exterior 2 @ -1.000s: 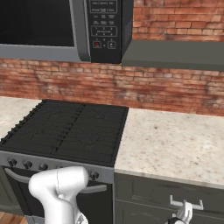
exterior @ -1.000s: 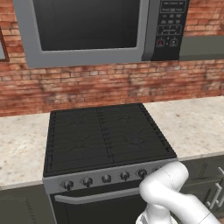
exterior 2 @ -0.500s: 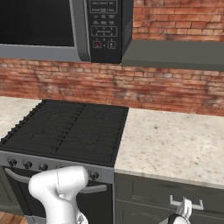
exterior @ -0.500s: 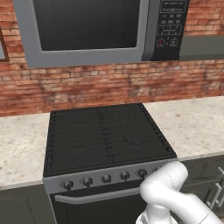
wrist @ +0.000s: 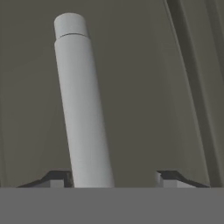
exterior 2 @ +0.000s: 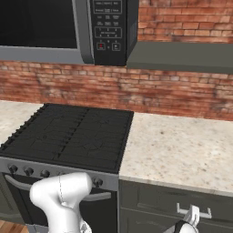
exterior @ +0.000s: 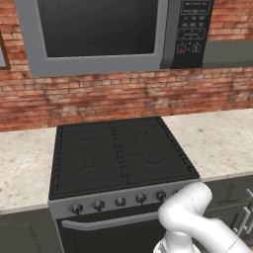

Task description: Take the pizza cutter from the drawer on the right and place it on the dining counter for cutting.

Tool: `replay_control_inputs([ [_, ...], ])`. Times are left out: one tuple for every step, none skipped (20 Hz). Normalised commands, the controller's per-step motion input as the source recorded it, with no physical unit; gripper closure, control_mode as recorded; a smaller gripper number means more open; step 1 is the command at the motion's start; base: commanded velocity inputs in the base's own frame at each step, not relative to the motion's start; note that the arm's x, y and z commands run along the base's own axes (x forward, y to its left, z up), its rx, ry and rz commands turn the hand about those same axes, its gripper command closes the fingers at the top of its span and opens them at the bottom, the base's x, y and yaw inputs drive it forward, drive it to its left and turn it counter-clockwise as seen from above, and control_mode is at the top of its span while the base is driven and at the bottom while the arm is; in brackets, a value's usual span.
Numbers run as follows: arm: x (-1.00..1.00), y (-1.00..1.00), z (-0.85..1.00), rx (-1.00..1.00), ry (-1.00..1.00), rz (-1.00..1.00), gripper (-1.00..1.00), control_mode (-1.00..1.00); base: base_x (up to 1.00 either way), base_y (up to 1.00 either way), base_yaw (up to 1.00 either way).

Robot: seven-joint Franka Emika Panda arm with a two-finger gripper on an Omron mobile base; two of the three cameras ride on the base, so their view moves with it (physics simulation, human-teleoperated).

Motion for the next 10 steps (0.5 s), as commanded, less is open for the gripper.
replay_control_inputs([
  [0.0,0.0,0.0,0.0,0.0,0.0,1.0,-1.0,0.0,0.0,0.0],
  [0.0,0.0,0.0,0.0,0.0,0.0,1.0,-1.0,0.0,0.0,0.0],
  [0.0,0.0,0.0,0.0,0.0,0.0,1.0,-1.0,0.0,0.0,0.0],
  [0.0,0.0,0.0,0.0,0.0,0.0,1.0,-1.0,0.0,0.0,0.0],
  [0.0,0.0,0.0,0.0,0.0,0.0,1.0,-1.0,0.0,0.0,0.0],
  [0.0,0.0,0.0,0.0,0.0,0.0,1.0,-1.0,0.0,0.0,0.0],
  [-0.05,0.0,0.0,0.0,0.0,0.0,1.0,-1.0,0.0,0.0,0.0],
  [-0.13,-0.05,-0.04,0.0,0.0,0.0,1.0,-1.0,0.0,0.0,0.0],
  [-0.26,-0.1,-0.14,0.0,0.0,0.0,1.0,-1.0,0.0,0.0,0.0],
  [-0.41,-0.14,-0.11,0.0,0.0,0.0,1.0,-1.0,0.0,0.0,0.0],
])
